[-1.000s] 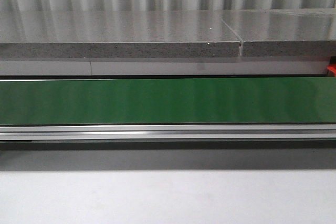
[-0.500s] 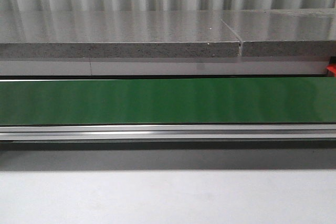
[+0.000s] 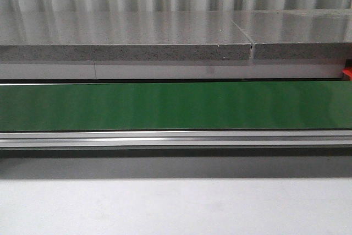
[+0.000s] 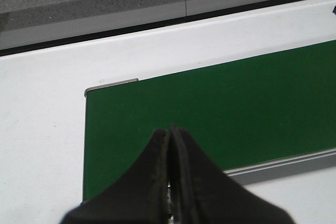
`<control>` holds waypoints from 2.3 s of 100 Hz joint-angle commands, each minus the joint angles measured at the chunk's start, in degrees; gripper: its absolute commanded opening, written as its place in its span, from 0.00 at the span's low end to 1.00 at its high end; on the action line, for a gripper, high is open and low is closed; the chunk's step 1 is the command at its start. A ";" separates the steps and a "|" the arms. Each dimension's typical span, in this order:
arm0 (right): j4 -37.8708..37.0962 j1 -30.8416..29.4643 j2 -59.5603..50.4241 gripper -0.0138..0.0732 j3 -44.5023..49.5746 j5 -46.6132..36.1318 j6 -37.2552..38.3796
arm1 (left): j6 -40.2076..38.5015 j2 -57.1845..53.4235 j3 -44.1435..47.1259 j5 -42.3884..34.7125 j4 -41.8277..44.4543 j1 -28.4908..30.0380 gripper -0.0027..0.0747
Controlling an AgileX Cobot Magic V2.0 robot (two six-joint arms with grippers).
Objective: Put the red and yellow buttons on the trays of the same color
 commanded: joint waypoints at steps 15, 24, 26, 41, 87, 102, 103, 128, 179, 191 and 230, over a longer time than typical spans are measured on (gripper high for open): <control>-7.15 7.85 -8.12 0.08 3.60 -4.31 -0.63 | -0.61 -0.24 -1.56 -4.00 -0.69 -0.39 0.01; -8.25 10.49 -9.77 0.08 4.97 -4.95 -0.63 | -0.61 -0.24 -1.56 -4.00 -0.69 -0.39 0.01; -8.43 10.82 -10.07 0.08 5.24 -5.22 -0.63 | -0.61 -0.24 -1.56 -4.00 -0.69 -0.39 0.01; -9.27 13.67 -12.92 0.08 7.22 -5.97 -0.63 | -0.61 -0.24 -1.56 -4.00 -0.69 -0.39 0.01; -11.84 17.80 -30.35 0.08 18.96 -9.88 -0.63 | -0.61 -0.24 -1.56 -4.00 -0.69 -0.39 0.01; -11.84 17.80 -37.80 0.08 22.95 -9.11 -0.63 | -0.61 -0.24 -1.56 -4.10 -0.69 -0.39 0.01; -11.84 17.80 -38.12 0.08 23.11 -9.11 -0.63 | -0.61 -0.24 -1.56 -4.10 -0.69 -0.39 0.01; -11.78 17.80 -47.58 0.08 27.56 -5.97 -0.63 | -0.61 -0.24 -1.56 -4.20 -0.69 -0.39 0.01; -11.78 17.80 -50.53 0.08 28.74 -4.64 -0.63 | -6.26 0.24 -2.56 -7.50 0.79 1.95 0.01; -11.78 17.80 -50.53 0.08 28.74 -4.64 -0.63 | -8.22 2.65 -4.29 -1.78 0.79 6.73 0.01; -11.78 17.80 -50.53 0.08 28.74 -4.64 -0.63 | -16.27 12.27 -9.67 5.96 -0.39 19.31 0.29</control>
